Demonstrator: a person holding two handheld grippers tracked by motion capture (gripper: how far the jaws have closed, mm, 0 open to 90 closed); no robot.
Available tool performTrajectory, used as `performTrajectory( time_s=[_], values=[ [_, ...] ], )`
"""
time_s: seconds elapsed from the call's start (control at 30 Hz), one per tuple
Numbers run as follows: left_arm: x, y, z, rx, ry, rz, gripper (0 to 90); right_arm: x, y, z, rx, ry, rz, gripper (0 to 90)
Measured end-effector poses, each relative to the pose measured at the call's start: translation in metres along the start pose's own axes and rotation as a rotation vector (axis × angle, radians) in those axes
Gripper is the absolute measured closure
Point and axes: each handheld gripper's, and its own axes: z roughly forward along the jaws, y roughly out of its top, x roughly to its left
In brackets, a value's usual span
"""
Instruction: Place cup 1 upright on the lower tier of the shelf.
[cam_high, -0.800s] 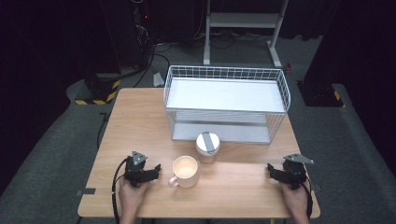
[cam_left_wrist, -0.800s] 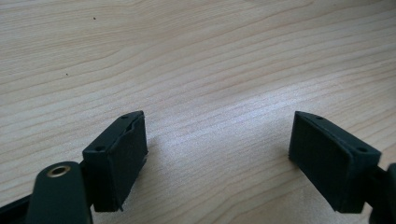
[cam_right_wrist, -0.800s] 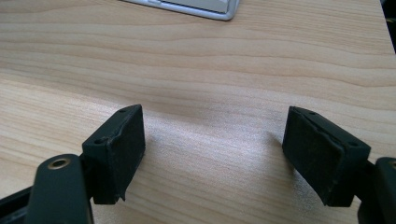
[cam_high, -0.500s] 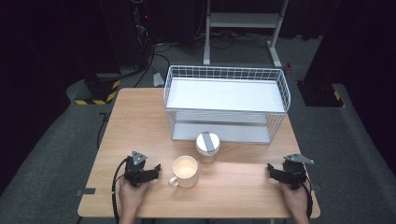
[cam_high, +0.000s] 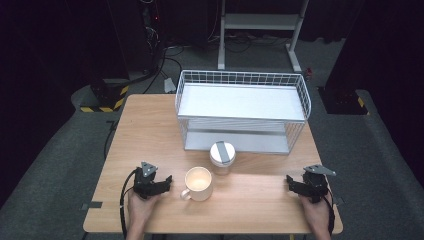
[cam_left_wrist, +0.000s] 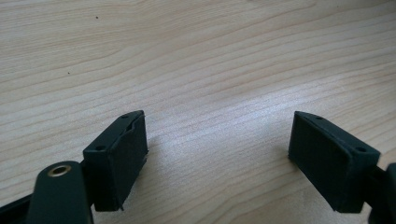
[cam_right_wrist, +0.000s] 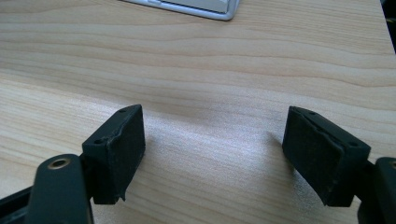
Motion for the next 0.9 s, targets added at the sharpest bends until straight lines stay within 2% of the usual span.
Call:
performTrajectory(
  time_s=[0.23,0.3,0.33,0.53,0.6,0.63,0.73,0.77,0.9],
  values=[
    [0.0,0.0,0.0,0.001,0.001,-0.001,19.1,0.001,0.001,0.0,0.004,0.002,0.004,20.0],
    [0.0,0.0,0.0,0.004,0.004,0.002,19.1,0.002,0.001,0.001,0.002,0.005,-0.009,17.3],
    [0.0,0.0,0.0,0.004,0.006,-0.001,19.1,0.005,0.002,0.002,0.007,0.035,-0.035,16.6],
    [-0.001,0.0,0.0,0.006,0.008,-0.001,19.1,0.016,0.004,0.001,-0.016,0.068,-0.044,15.7],
    [-0.001,0.0,0.0,0.006,0.009,-0.002,19.1,0.022,0.006,-0.002,-0.041,0.108,-0.052,15.4],
    [-0.001,0.0,0.0,0.006,0.009,-0.002,19.1,0.022,0.006,-0.002,-0.041,0.108,-0.052,15.4],
    [-0.001,0.0,0.0,0.002,0.012,-0.006,19.4,0.03,0.008,-0.004,-0.059,0.149,-0.086,15.2],
    [-0.001,0.0,0.0,0.002,0.012,-0.006,19.8,0.03,0.008,-0.004,-0.059,0.149,-0.086,15.2],
    [-0.001,0.0,0.0,-0.003,0.014,-0.013,20.3,0.037,0.011,-0.006,-0.088,0.2,-0.097,15.6]
  ],
)
